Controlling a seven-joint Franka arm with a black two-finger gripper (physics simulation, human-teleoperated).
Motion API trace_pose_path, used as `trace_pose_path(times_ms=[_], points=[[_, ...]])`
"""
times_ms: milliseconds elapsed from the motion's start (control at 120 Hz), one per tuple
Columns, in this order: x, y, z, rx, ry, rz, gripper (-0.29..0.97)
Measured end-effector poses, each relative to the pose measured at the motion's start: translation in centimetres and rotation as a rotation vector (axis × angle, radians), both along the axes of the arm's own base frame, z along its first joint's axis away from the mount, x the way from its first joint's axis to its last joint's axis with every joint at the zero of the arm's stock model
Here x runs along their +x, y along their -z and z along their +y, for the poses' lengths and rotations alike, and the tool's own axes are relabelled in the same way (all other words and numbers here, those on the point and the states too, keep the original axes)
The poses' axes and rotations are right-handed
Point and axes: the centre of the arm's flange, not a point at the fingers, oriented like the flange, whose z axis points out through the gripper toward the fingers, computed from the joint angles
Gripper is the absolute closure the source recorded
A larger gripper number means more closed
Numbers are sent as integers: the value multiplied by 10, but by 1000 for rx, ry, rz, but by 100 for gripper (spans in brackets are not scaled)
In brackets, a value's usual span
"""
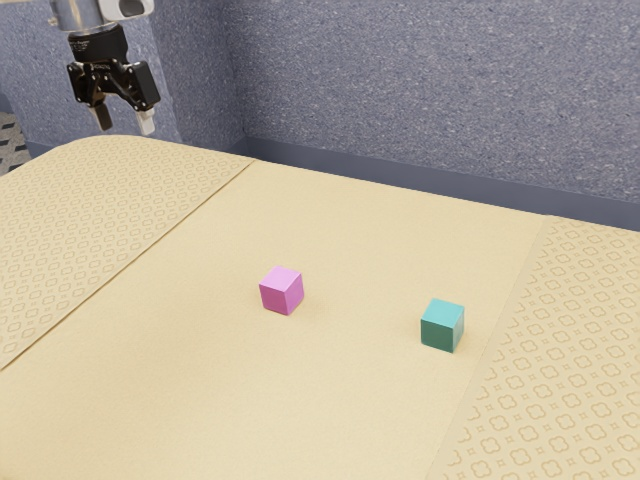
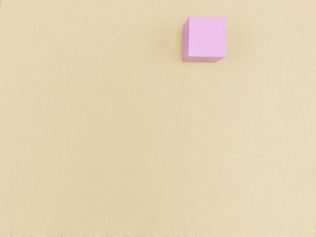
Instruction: Pick up the blue block with one arm, and put the blue block on the pink block with one arm
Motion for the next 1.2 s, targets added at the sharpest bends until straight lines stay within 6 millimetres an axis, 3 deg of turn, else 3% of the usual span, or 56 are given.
trace_pose_path(times_ms=[183, 208, 233, 283, 350, 408, 458, 525, 633, 683, 750, 808, 892, 933, 975, 1033, 1133, 1200], points=[[-1, -2, -1, 2, -30, 5, 0], [-3, -17, -2, 9, -31, -21, 0], [-11, -50, -6, 19, -30, -82, 0], [-32, -101, -32, 31, -6, -168, 0], [-35, -110, -95, 30, 87, -170, 0], [-31, -95, -152, 33, 168, -144, 0], [-21, -71, -187, 34, 214, -108, 0], [-8, -46, -201, 37, 212, -74, 0], [-3, -23, -216, 46, 204, -41, 0], [-8, -17, -237, 60, 231, -36, 0], [-16, -6, -280, 81, 294, -36, 0], [-11, 24, -305, 90, 325, -22, 0], [-15, 108, -342, 123, 354, 22, 0], [-20, 147, -349, 136, 351, 35, 0], [-23, 168, -356, 134, 346, 24, 0], [-31, 180, -377, 126, 355, -4, 0], [-25, 190, -374, 66, 270, -1, 0], [-20, 196, -382, 35, 240, -2, 0]])
